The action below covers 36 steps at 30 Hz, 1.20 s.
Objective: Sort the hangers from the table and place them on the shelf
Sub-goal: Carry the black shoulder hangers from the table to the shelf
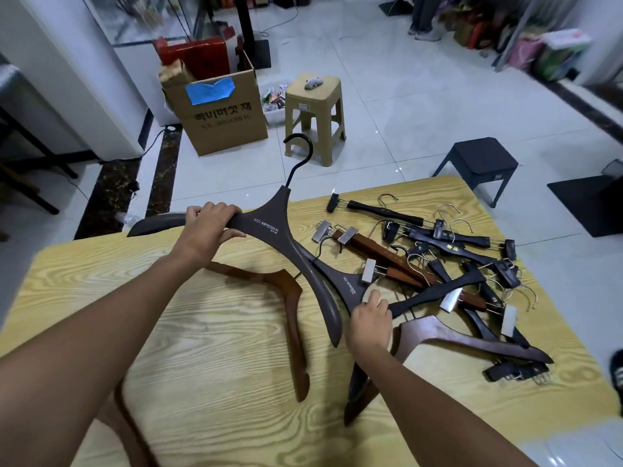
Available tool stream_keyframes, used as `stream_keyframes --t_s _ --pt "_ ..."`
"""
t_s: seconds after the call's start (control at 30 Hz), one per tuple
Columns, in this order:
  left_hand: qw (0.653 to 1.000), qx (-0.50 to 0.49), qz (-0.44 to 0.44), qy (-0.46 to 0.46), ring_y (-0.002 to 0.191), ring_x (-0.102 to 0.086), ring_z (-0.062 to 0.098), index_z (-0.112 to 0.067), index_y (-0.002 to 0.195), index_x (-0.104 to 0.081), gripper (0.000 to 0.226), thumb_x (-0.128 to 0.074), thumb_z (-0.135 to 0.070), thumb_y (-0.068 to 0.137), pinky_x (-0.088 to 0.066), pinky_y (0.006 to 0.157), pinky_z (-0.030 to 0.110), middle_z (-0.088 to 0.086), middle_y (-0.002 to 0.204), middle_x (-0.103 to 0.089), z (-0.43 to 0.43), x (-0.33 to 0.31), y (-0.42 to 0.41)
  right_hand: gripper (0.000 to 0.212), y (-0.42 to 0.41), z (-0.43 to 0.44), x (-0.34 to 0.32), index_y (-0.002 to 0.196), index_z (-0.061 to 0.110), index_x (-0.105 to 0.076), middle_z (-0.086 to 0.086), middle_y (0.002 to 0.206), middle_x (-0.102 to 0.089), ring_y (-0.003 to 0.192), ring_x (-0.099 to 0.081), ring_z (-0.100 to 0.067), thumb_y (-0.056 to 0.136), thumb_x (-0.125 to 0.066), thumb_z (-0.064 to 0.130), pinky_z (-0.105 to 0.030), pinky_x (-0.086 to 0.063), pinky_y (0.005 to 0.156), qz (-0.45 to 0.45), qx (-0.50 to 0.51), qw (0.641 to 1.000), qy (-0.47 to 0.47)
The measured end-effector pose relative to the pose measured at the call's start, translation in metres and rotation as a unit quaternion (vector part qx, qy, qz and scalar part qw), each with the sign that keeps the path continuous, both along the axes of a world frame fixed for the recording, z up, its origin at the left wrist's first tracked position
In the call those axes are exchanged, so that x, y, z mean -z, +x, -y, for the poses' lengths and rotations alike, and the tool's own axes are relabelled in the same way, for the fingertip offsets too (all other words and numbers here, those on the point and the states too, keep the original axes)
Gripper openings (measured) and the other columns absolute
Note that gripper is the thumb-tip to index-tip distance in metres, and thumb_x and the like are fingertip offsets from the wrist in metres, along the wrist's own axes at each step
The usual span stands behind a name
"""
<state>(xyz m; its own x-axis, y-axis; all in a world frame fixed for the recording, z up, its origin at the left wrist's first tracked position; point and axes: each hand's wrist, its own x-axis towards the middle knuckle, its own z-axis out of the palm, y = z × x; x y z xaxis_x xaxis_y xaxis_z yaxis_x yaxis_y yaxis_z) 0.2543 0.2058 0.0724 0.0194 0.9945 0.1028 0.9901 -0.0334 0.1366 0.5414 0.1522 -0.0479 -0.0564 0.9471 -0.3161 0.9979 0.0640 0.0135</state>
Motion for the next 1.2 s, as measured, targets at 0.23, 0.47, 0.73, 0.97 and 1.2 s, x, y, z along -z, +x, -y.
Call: stream_keyframes --t_s 0.23,0.47,0.73,0.97,1.2 --pt "1.000 -0.004 0.002 0.024 0.102 -0.049 0.024 -0.014 0.114 -0.056 0.037 -0.058 -0.038 0.086 -0.024 0.093 0.038 0.004 0.102 -0.060 0.007 -0.017 -0.015 0.035 -0.008 0.010 -0.019 0.122 -0.001 -0.050 -0.016 0.133 -0.030 0.094 -0.064 -0.029 0.087 -0.055 0.001 -0.031 -0.045 0.069 -0.050 0.051 0.996 -0.054" --pt "1.000 0.001 0.001 0.027 0.102 -0.049 0.024 -0.014 0.114 -0.056 0.036 -0.058 -0.037 0.086 -0.025 0.094 0.039 0.004 0.103 -0.060 0.019 -0.022 -0.024 0.026 -0.013 0.022 -0.029 0.115 0.001 -0.051 -0.015 0.134 -0.027 0.093 -0.064 -0.031 0.090 -0.057 0.007 -0.036 -0.048 0.074 -0.116 0.057 0.991 -0.038" --pt "1.000 -0.004 0.002 0.029 0.103 -0.049 0.025 -0.014 0.115 -0.056 0.036 -0.058 -0.037 0.086 -0.025 0.094 0.039 0.004 0.105 -0.059 0.024 -0.022 -0.029 0.022 -0.019 0.031 -0.033 0.112 0.004 -0.047 -0.015 0.128 -0.030 0.087 -0.065 -0.029 0.091 -0.054 0.006 -0.032 -0.037 0.063 -0.104 -0.021 0.994 -0.005" --pt "1.000 -0.007 -0.013 0.027 0.103 -0.049 0.025 -0.014 0.116 -0.055 0.039 -0.058 -0.038 0.086 -0.025 0.092 0.037 0.003 0.104 -0.059 0.027 -0.018 -0.030 0.026 -0.011 0.032 -0.028 0.119 0.003 -0.046 -0.020 0.144 -0.019 0.089 -0.067 -0.028 0.093 -0.042 0.001 -0.033 -0.039 0.064 -0.040 -0.112 0.992 -0.031" --pt "0.999 -0.007 -0.016 0.030 0.102 -0.049 0.025 -0.013 0.114 -0.055 0.038 -0.058 -0.038 0.085 -0.025 0.091 0.037 0.004 0.102 -0.059 0.029 -0.015 -0.029 0.031 -0.014 0.030 -0.024 0.123 0.000 -0.048 -0.022 0.147 -0.017 0.093 -0.067 -0.029 0.092 -0.042 -0.002 -0.033 -0.041 0.065 -0.013 -0.136 0.988 -0.069"
